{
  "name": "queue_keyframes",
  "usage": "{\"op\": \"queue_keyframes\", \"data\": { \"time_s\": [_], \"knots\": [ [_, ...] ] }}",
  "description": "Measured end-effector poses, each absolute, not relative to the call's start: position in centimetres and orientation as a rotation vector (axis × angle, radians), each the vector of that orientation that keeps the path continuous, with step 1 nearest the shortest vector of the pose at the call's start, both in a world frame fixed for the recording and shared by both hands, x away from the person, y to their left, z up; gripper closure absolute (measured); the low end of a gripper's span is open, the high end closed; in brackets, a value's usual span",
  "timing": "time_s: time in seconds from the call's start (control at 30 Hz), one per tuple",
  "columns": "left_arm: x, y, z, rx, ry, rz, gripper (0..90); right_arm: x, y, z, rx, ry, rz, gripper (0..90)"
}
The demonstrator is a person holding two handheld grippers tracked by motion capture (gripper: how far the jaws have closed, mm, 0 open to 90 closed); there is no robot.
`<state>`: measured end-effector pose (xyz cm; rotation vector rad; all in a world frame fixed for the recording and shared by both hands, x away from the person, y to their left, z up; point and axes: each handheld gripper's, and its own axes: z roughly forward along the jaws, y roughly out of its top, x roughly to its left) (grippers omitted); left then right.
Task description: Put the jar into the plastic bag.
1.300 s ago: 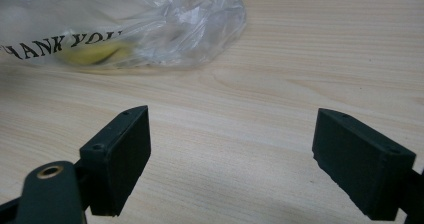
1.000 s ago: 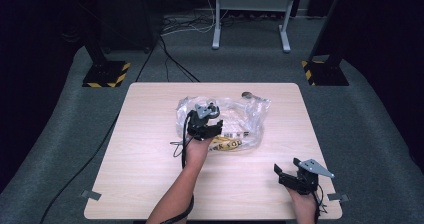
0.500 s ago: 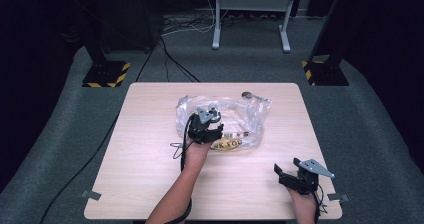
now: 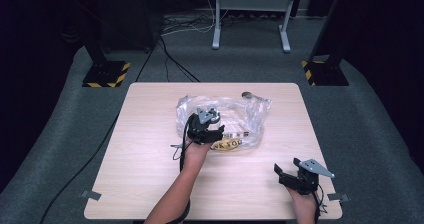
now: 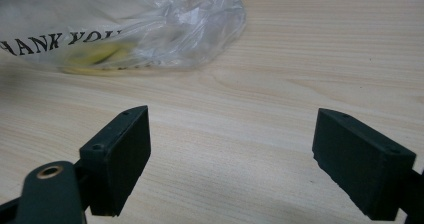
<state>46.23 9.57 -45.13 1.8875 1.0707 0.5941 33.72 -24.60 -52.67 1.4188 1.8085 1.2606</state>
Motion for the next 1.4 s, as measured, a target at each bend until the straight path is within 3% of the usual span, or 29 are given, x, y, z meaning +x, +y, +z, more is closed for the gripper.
{"op": "queue_keyframes", "data": {
  "time_s": [0.33,1.4],
  "knots": [
    [46.0,10.2,-45.1,1.853,1.079,0.570,14.0,33.7,-24.6,-52.7,1.418,1.809,1.259,14.7],
    [42.7,14.2,-42.4,1.757,1.005,0.578,13.0,33.7,-24.6,-52.7,1.417,1.808,1.257,14.4]
  ]
}}
